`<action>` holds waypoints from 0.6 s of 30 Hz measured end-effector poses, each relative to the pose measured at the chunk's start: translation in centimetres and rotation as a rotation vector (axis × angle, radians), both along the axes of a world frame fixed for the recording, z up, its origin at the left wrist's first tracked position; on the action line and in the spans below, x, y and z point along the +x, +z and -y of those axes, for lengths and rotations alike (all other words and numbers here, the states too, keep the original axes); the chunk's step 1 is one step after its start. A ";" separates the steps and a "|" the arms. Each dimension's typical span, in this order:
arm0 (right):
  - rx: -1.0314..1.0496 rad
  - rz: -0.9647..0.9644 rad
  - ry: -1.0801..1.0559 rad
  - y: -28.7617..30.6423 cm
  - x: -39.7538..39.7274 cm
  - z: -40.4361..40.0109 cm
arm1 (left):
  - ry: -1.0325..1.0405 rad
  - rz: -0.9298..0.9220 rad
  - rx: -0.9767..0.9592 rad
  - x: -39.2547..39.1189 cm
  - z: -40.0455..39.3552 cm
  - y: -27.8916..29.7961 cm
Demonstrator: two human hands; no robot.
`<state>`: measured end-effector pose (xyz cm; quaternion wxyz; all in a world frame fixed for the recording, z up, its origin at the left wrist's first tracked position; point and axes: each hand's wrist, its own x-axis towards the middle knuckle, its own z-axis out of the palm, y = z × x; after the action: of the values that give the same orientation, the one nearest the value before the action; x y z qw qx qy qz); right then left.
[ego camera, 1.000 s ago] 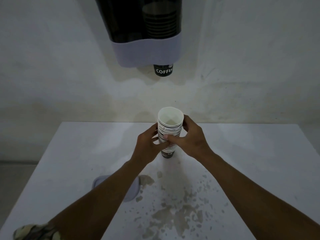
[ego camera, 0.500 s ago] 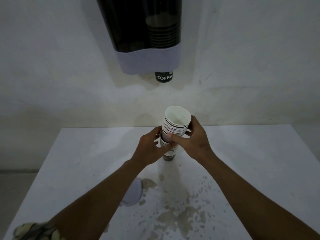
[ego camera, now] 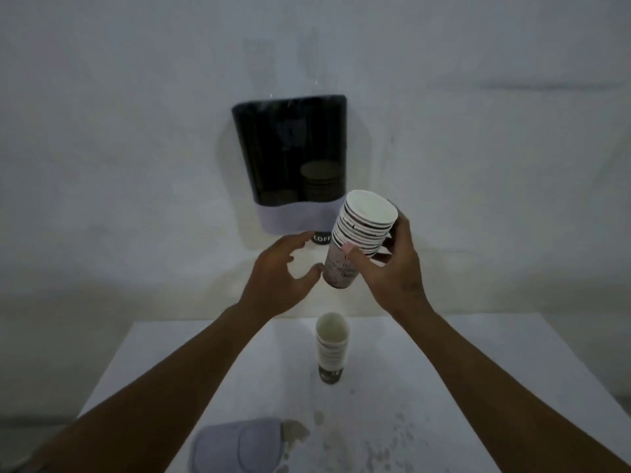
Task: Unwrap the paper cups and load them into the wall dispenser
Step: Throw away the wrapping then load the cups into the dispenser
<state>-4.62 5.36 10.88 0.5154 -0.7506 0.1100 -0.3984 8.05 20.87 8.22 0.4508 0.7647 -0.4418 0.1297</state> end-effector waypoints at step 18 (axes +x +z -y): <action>-0.032 0.452 -0.140 19.5 5.1 -1.9 | 0.170 0.379 0.077 6.1 1.1 18.7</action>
<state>0.45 7.22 30.33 0.4860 -0.6410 0.0371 -0.5929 14.20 19.73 26.88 0.3173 0.7779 -0.4572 0.2918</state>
